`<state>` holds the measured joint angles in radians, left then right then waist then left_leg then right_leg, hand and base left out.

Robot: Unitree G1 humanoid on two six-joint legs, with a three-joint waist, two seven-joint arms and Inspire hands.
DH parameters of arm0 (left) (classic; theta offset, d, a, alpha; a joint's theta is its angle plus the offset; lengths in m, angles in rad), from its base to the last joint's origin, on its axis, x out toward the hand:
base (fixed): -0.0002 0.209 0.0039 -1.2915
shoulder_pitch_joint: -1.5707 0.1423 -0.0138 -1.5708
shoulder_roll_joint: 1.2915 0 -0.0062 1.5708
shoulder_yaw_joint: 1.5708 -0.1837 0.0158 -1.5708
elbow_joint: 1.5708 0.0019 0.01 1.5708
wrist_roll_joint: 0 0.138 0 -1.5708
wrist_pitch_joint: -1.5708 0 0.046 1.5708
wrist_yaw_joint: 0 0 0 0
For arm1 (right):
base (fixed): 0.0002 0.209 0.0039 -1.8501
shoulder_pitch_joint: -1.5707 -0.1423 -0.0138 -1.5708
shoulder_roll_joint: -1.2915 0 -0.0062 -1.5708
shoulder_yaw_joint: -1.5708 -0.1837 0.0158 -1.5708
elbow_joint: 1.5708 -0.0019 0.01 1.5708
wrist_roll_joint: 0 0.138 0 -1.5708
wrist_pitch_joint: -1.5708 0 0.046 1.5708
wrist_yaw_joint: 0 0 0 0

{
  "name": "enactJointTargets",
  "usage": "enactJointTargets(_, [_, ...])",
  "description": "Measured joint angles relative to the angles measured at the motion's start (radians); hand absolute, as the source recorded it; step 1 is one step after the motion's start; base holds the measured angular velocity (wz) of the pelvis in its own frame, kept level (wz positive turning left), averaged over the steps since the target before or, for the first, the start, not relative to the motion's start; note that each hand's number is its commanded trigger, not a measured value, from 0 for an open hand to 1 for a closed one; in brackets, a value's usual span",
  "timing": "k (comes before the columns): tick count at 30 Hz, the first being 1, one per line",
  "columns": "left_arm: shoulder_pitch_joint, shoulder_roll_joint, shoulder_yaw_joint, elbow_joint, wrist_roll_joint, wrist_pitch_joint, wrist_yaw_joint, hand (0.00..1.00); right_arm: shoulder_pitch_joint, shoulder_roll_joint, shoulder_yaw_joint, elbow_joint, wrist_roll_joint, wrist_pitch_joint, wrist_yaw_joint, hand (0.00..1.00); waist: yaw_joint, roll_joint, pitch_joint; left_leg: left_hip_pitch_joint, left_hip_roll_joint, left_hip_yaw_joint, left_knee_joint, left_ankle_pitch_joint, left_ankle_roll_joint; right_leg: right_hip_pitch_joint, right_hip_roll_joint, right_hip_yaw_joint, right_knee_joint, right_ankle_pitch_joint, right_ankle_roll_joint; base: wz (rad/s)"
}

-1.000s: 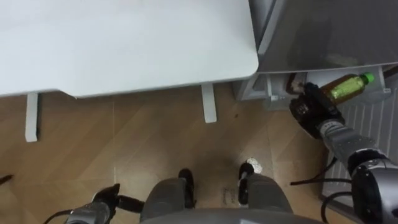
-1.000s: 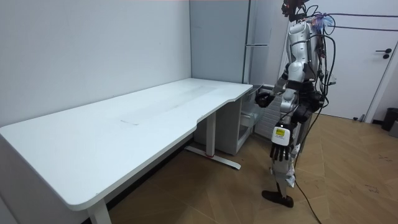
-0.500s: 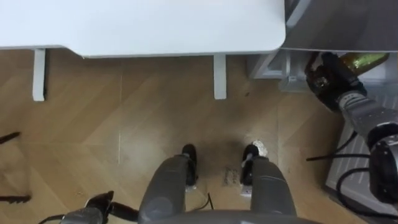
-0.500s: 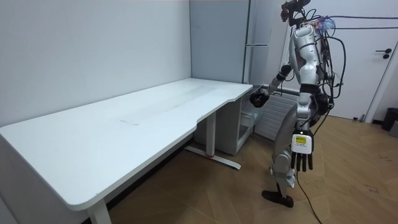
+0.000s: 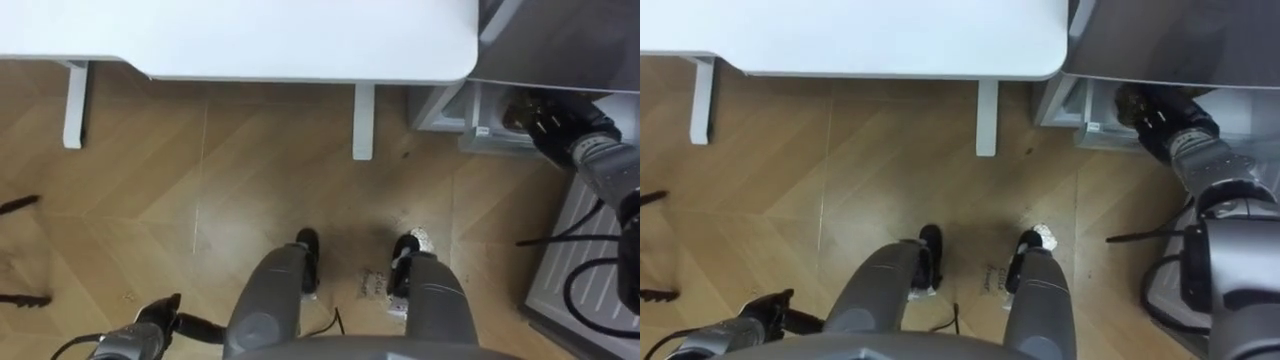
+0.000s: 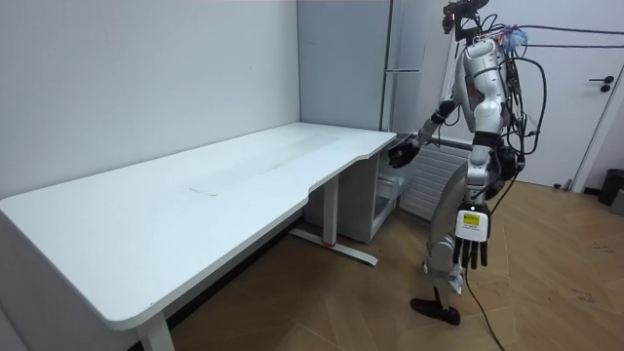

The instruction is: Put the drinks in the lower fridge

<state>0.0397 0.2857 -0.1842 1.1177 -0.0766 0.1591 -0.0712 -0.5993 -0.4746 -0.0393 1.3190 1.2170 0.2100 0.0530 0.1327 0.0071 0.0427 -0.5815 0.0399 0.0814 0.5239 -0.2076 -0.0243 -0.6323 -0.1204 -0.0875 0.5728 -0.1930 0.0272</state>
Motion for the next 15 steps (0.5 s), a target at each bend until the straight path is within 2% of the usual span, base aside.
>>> enactJointTargets(5, [0.0, 0.001, -0.007, -0.001, 0.0, 0.015, 0.0, 0.0, -0.003, -0.008, 0.008, 0.007, -0.001, 0.011, 0.004, 0.0, -0.001, -0.002, -0.0017, 0.001, 0.0, 0.0, 0.0, 0.0, 0.0, 0.002, 0.0, 0.0, -0.001, 0.0, 0.0, 0.0])
enactJointTargets(15, [0.004, 0.001, -0.017, 0.003, 0.001, 0.017, -0.007, 0.0, 0.004, -0.012, 0.056, 0.01, -0.015, 0.015, 0.015, 0.0, -0.003, -0.002, -0.0022, 0.051, 0.0, 0.001, -0.022, 0.001, 0.001, 0.054, 0.001, -0.001, -0.024, 0.004, 0.003, 0.0])
